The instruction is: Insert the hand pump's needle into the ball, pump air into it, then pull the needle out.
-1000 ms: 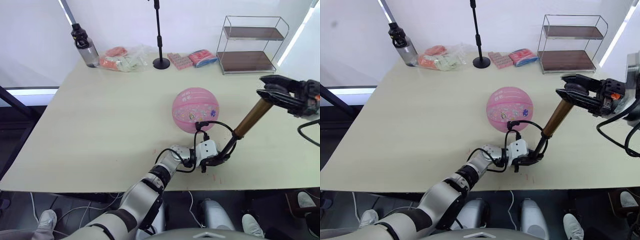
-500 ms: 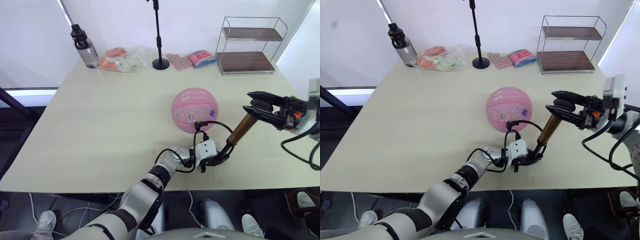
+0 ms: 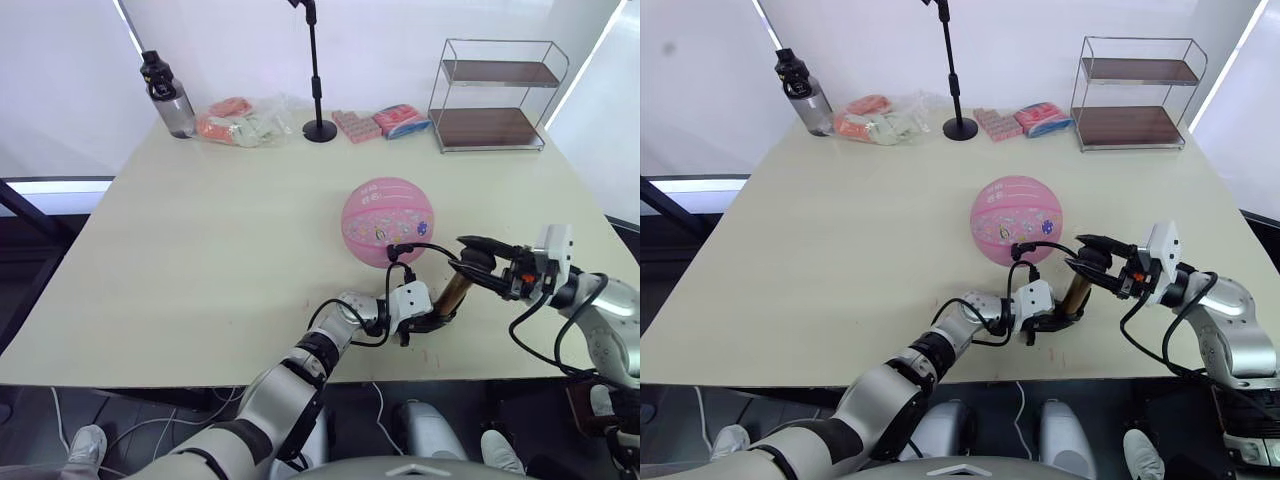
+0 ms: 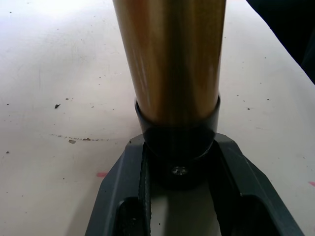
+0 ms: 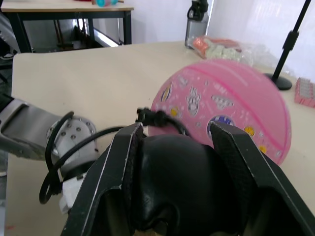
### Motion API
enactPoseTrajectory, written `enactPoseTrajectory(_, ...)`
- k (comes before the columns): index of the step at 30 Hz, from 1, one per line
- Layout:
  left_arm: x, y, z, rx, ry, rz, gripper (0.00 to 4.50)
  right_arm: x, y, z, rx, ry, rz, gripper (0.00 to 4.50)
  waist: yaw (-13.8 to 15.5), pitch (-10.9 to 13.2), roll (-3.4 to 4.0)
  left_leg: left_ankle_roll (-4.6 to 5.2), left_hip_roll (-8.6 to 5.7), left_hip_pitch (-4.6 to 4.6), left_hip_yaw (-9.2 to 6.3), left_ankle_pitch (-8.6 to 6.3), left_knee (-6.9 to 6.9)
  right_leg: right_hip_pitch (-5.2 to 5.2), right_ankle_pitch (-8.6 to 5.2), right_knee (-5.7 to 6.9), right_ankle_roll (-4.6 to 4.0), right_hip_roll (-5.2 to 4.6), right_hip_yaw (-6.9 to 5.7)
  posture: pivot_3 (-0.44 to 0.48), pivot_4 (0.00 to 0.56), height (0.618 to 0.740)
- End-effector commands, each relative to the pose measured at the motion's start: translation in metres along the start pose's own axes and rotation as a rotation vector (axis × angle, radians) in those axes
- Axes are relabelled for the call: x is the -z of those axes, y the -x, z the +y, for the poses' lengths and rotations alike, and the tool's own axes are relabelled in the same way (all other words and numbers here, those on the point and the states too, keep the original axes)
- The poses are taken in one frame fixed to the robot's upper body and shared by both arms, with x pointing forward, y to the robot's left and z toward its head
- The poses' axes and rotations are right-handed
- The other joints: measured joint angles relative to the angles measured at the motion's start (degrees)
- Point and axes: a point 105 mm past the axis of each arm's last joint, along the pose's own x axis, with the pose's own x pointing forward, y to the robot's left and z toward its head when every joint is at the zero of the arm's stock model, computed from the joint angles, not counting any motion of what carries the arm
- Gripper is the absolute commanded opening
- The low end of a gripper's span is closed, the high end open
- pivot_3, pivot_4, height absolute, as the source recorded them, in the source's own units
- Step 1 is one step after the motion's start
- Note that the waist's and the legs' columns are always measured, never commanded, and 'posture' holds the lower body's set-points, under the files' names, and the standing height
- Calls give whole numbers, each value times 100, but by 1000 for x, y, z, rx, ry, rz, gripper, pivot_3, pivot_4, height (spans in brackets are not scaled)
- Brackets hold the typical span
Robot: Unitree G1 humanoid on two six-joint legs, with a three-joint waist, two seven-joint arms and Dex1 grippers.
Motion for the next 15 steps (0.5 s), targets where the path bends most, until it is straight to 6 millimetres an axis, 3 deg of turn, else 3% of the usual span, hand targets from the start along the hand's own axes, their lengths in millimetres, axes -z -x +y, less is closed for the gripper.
enactPoseTrajectory(1, 41, 8, -18, 42, 84, 145, 1077, 3, 10, -7, 22, -32, 51, 1749, 3, 1, 0, 0, 0, 0, -1, 0, 0, 0, 0, 0, 0, 0, -1, 0, 150, 740)
enactPoseTrajectory(15, 41, 8, -19, 49, 84, 148, 1077, -142, 33, -39, 2, 86, -143, 1749, 52, 68, 35, 0, -9, -31, 1, 0, 0, -23, 1, -5, 0, -28, -2, 0, 150, 740)
